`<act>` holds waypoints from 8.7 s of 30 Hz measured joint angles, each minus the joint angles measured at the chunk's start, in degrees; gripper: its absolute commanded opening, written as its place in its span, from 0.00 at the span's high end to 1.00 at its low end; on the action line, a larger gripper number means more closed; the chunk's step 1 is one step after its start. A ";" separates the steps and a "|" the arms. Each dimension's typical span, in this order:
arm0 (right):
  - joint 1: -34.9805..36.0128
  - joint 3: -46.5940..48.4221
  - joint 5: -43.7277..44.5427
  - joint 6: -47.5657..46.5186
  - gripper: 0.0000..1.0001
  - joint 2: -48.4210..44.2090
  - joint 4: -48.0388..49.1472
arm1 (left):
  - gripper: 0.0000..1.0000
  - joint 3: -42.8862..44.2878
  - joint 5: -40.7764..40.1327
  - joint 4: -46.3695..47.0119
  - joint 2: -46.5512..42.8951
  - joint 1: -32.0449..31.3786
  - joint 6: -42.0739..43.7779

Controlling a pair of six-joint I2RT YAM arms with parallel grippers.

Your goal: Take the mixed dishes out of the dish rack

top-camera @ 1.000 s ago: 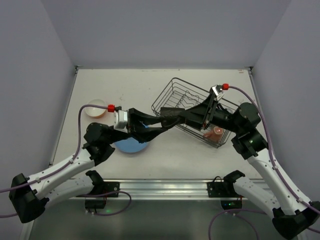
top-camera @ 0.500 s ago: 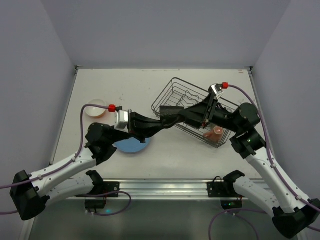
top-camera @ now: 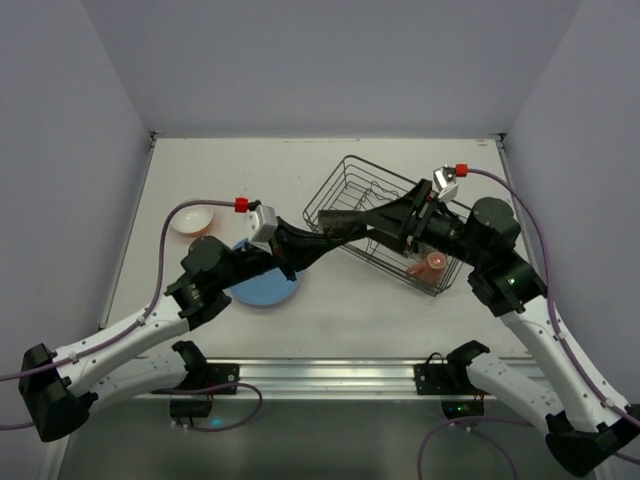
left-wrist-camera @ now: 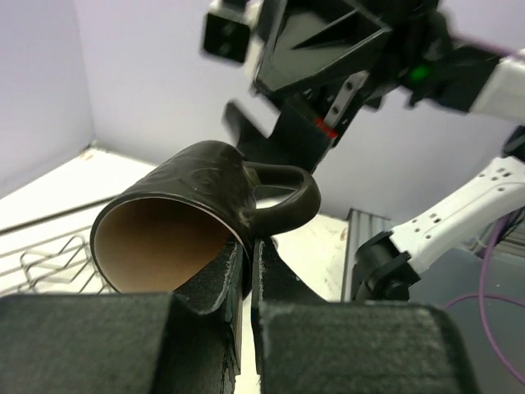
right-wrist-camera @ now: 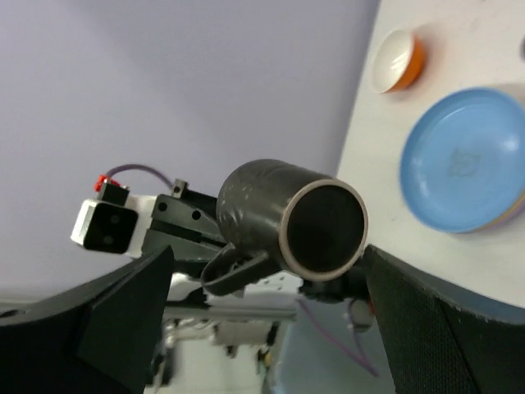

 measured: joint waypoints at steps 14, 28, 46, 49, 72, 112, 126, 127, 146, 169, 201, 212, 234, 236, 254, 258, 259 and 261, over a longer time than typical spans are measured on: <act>-0.31 12.15 43.08 -35.36 0.01 -9.77 -33.66 | 1.00 22.14 -16.28 -49.05 19.08 -0.35 1.33; -0.31 13.68 48.48 -43.06 0.01 -8.46 -42.95 | 1.00 35.65 -30.12 -73.70 45.55 -10.34 1.53; -0.31 11.08 48.06 -43.95 0.01 -4.44 -44.00 | 0.58 41.64 -34.36 -77.70 52.65 -12.61 2.99; -0.31 11.06 48.02 -43.98 0.01 -2.62 -44.00 | 0.50 42.42 -34.60 -77.70 52.63 -12.61 2.95; -11.19 5.55 42.51 -45.13 0.05 15.69 -44.17 | 0.00 35.58 -37.11 -69.99 19.41 -12.61 0.31; -11.56 -4.22 53.09 -24.81 0.40 25.57 -34.91 | 0.00 18.86 -35.98 -66.62 14.36 -12.61 -0.20; -11.56 -4.87 53.05 -25.22 0.83 22.86 -34.73 | 0.00 18.86 -36.02 -66.51 14.36 -12.61 -0.20; -11.56 -4.87 52.98 -25.35 0.86 22.80 -34.71 | 0.00 18.86 -36.02 -66.51 14.36 -12.61 -0.20; -11.56 1.99 49.94 -29.55 1.00 17.00 -36.11 | 0.00 18.86 -34.14 -62.75 9.05 -12.61 -0.46; -13.33 12.90 17.62 -38.56 1.00 -5.44 -32.76 | 0.00 10.16 -12.81 -22.40 -2.03 -12.61 -3.72; -13.29 3.50 -13.79 -42.45 1.00 -20.57 -9.20 | 0.35 9.03 5.68 13.64 12.15 -12.63 -25.33; -13.18 0.87 -25.14 -40.00 1.00 -20.83 0.37 | 0.85 8.98 11.08 21.59 14.16 -12.74 -29.68; -13.31 5.60 2.10 -45.13 0.01 -17.64 -12.52 | 1.00 9.07 -0.20 0.02 10.99 -13.90 -18.69; -13.33 6.80 8.04 -45.81 0.01 -17.35 -16.17 | 1.00 10.64 -3.82 -7.02 11.04 -14.01 -14.86; -13.33 14.67 34.80 -47.67 0.01 -17.25 -35.04 | 1.00 46.56 -30.23 -68.43 46.62 -20.59 5.64; -13.33 14.64 35.01 -47.95 0.01 -16.85 -35.91 | 1.00 51.69 -31.67 -73.22 52.33 -22.80 6.78; -13.33 14.62 35.01 -48.00 0.01 -16.59 -36.11 | 1.00 52.41 -31.69 -73.75 53.44 -23.15 6.91; -13.33 14.43 35.01 -48.02 0.01 -16.13 -36.35 | 1.00 53.11 -31.52 -74.55 55.08 -23.52 6.93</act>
